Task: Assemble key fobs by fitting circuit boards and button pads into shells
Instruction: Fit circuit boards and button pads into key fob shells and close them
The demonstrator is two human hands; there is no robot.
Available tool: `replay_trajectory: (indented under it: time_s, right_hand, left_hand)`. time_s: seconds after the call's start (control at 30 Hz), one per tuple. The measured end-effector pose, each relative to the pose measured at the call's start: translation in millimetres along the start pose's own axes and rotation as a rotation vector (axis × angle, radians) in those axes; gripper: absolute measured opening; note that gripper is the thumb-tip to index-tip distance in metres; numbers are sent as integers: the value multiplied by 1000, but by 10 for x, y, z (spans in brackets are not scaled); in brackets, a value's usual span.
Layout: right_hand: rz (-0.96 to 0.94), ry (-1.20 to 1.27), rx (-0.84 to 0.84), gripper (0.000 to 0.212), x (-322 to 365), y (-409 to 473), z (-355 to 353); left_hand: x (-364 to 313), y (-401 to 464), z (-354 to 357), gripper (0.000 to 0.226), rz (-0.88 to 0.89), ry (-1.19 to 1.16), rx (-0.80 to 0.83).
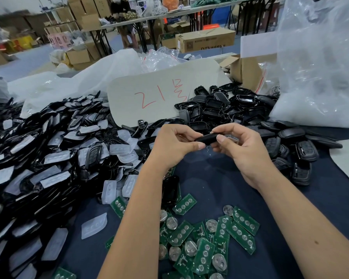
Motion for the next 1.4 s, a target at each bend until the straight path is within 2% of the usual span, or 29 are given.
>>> replay_trajectory:
  time_s: [0.17,0.4,0.57,0.67,0.77,0.9,1.13,1.4]
  right_hand:
    - [-3,-28,2,19,21,-11,-3]
    - [-45,-158,17,22,64,-35,7]
    - [-177,-415,34,24,166,-55,84]
    - [-240,-542,36,24,216,-73,165]
    - [-262,-552,-1,23,249,-91,167]
    - [-237,-524,-24,24,258,-94,145]
    - [-239,-585,7,25,272,-88,172]
    - [-273,-571,12,19,275,-90,194]
  left_hand:
    - [-10,2,-5,28,16,22,-4]
    - [-51,-15,22,20,56,56,20]
    - [-40,16,38,23,69,275,-11]
    - [-83,3,107,25,142,369,-31]
    - [-156,-17,180,25,231,436,-57]
    - [-183,-10,208,45,246,439,-46]
    - [-201,-34,255,35,257,424,-43]
    - [-159,-1,249,39,246,390,-17]
Point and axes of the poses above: each hand's wrist, its own y-axis towards the middle knuckle, its own z-axis out of the palm, x = y × z, the point moved 7 cm from there along y, towards the middle knuckle, and after that the axes turned 1 degree about -z, right-handed, at the moved point
